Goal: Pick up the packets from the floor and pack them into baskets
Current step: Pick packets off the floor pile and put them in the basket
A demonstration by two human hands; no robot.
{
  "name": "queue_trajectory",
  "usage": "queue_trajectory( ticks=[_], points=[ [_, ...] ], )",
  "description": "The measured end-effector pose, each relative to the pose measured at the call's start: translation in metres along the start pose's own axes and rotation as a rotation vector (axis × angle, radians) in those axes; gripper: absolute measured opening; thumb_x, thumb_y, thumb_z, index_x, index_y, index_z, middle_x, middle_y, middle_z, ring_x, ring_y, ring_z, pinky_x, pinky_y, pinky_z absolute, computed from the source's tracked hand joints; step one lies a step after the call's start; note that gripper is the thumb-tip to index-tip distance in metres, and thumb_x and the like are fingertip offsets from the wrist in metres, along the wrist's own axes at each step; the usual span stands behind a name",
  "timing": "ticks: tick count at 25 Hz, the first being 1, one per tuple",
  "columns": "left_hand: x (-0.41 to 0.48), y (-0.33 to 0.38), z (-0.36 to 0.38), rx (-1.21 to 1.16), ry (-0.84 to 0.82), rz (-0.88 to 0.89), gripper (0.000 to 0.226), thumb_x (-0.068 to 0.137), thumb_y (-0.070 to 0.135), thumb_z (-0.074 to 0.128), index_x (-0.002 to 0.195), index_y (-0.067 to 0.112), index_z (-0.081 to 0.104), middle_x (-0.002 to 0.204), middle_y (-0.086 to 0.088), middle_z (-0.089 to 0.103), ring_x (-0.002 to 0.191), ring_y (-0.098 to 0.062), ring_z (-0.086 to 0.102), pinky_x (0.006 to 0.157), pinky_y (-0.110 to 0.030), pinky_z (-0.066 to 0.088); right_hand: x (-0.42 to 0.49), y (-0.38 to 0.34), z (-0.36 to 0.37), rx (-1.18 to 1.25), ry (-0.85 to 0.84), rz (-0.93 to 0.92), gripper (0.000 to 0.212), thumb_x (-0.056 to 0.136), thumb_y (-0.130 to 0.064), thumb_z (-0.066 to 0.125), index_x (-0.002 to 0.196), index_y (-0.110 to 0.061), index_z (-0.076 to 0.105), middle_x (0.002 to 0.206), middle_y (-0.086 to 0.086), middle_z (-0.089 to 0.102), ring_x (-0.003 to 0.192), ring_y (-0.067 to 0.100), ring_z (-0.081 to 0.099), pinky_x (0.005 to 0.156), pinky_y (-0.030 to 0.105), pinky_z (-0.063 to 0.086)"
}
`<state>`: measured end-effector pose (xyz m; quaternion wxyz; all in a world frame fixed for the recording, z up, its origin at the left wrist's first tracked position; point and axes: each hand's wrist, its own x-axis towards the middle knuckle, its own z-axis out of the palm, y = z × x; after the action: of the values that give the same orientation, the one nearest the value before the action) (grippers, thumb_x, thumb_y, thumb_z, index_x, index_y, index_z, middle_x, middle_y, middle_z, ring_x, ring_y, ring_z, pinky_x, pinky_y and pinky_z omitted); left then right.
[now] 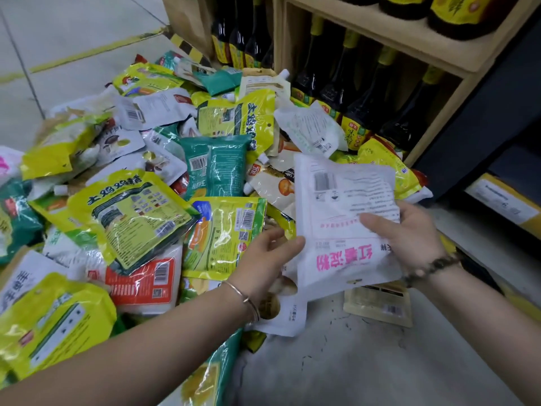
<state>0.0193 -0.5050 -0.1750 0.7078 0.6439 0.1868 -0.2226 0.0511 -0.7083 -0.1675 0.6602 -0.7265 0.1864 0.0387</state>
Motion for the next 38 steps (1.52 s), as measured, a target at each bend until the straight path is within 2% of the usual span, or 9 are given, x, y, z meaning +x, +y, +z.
queue_trajectory(
  ticks=[6,13,15,20,26,29,31,33,38],
  points=[
    [-0.039,-0.002,-0.014,-0.404,-0.014,-0.079,0.044,0.057,0.005,0.068,0.100,-0.001,0.066,0.088,-0.019,0.072,0.064,-0.025,0.069,0.058,-0.031,0.058,-0.045,-0.001,0.063,0.041,-0.317,0.008,0.019,0.080,0.004,0.066,0.086,-0.014,0.065,0.086,0.003,0.073,0.080,0.024,0.066,0.078,0.041,0.053],
    [-0.070,-0.016,-0.061,-0.340,0.331,-0.045,0.023,0.081,-0.011,0.058,0.097,0.004,0.065,0.067,-0.006,0.072,0.054,-0.019,0.068,0.043,-0.023,0.051,-0.042,0.015,0.120,-0.214,-0.694,0.216,0.017,0.083,-0.011,0.068,0.099,-0.012,0.061,0.089,-0.002,0.068,0.072,0.007,0.066,0.068,0.023,0.055],
    [-0.076,-0.019,-0.074,-0.323,0.395,-0.026,0.021,0.083,-0.010,0.058,0.096,0.005,0.064,0.065,-0.003,0.072,0.053,-0.016,0.068,0.042,-0.022,0.050,-0.031,0.007,0.134,-0.392,-0.657,0.111,0.022,0.083,-0.026,0.069,0.098,-0.017,0.057,0.085,-0.006,0.064,0.069,0.005,0.060,0.061,0.017,0.049],
    [-0.084,-0.025,-0.101,-0.281,0.522,0.025,0.017,0.084,-0.008,0.058,0.094,0.003,0.066,0.066,-0.001,0.072,0.055,-0.014,0.068,0.046,-0.022,0.053,0.020,-0.020,0.182,-1.056,-0.408,-0.487,0.062,0.082,-0.055,0.061,0.128,-0.017,0.045,0.126,0.003,0.056,0.113,0.022,0.054,0.091,0.038,0.046],
    [-0.087,-0.028,-0.112,-0.289,0.586,-0.005,0.016,0.084,-0.008,0.057,0.091,0.003,0.065,0.065,-0.007,0.071,0.050,-0.018,0.067,0.043,-0.025,0.053,0.040,-0.013,0.229,-1.409,-0.452,-0.419,0.103,0.064,-0.075,0.063,0.138,-0.012,0.029,0.137,0.010,0.045,0.124,0.029,0.046,0.098,0.045,0.038],
    [-0.086,-0.027,-0.115,-0.251,0.600,0.007,0.016,0.083,-0.007,0.058,0.090,0.005,0.065,0.069,-0.011,0.072,0.052,-0.020,0.067,0.045,-0.026,0.054,0.042,-0.007,0.220,-1.394,-0.472,-0.295,0.092,0.062,-0.075,0.065,0.124,-0.010,0.043,0.121,0.009,0.057,0.113,0.029,0.054,0.093,0.040,0.039],
    [-0.082,-0.026,-0.115,-0.215,0.592,0.014,0.016,0.083,-0.006,0.059,0.092,0.005,0.066,0.073,-0.015,0.072,0.055,-0.022,0.068,0.047,-0.028,0.055,0.042,-0.002,0.215,-1.328,-0.551,-0.222,0.071,0.061,-0.074,0.066,0.093,-0.012,0.050,0.095,0.004,0.057,0.093,0.026,0.058,0.077,0.035,0.045],
    [-0.077,-0.026,-0.115,-0.187,0.586,0.017,0.016,0.084,-0.005,0.058,0.093,0.006,0.066,0.076,-0.015,0.073,0.057,-0.023,0.069,0.048,-0.028,0.056,0.044,0.001,0.208,-1.226,-0.622,-0.198,0.063,0.062,-0.070,0.069,0.076,-0.013,0.046,0.078,0.000,0.050,0.073,0.019,0.051,0.059,0.030,0.038],
    [-0.066,-0.023,-0.109,-0.148,0.566,0.048,0.016,0.083,-0.004,0.059,0.093,0.007,0.066,0.075,-0.010,0.073,0.059,-0.020,0.070,0.050,-0.027,0.057,0.043,0.000,0.172,-0.989,-0.542,-0.170,0.057,0.071,-0.052,0.074,0.057,-0.020,0.028,0.059,-0.006,0.030,0.052,0.008,0.028,0.046,0.026,0.017]
  ],
)
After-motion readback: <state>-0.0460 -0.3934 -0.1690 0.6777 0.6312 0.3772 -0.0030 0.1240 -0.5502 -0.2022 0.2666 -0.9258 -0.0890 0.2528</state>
